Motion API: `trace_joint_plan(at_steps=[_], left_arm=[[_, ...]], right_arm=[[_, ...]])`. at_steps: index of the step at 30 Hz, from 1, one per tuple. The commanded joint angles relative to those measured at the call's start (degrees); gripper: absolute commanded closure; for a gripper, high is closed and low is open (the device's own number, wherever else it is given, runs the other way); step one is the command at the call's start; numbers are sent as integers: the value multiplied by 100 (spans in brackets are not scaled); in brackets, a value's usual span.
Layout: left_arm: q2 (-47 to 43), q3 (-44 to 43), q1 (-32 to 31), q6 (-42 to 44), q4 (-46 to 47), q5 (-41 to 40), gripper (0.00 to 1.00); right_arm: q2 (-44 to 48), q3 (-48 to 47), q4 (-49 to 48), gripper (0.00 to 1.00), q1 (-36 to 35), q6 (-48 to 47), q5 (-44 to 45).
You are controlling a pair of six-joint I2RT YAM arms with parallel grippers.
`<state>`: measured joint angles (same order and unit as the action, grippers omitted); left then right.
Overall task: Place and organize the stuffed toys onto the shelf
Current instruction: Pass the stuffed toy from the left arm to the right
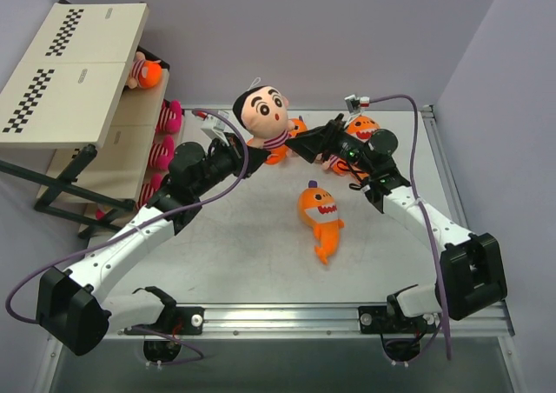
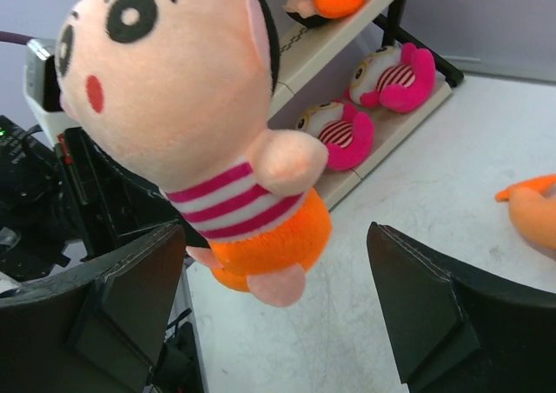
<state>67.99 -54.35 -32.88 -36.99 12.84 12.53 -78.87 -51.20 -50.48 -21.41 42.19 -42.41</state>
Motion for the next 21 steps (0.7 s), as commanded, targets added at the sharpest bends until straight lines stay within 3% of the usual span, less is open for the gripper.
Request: trace_joint_plan(at_steps=[1, 8, 14, 21], left_arm=[[-101, -6, 28, -62, 517, 240, 97], [-40, 3, 19, -89, 711, 627, 98], [65, 3, -16, -89, 799, 934, 97], [162, 91, -60, 7, 694, 856, 96]], right_arm=[[-23, -417, -700, 12, 32, 8, -373], [-260, -452, -1122, 18, 32, 236, -575], [-313, -435, -1412, 35, 40, 377, -707], [-173, -426, -1298, 92, 49, 237, -803]])
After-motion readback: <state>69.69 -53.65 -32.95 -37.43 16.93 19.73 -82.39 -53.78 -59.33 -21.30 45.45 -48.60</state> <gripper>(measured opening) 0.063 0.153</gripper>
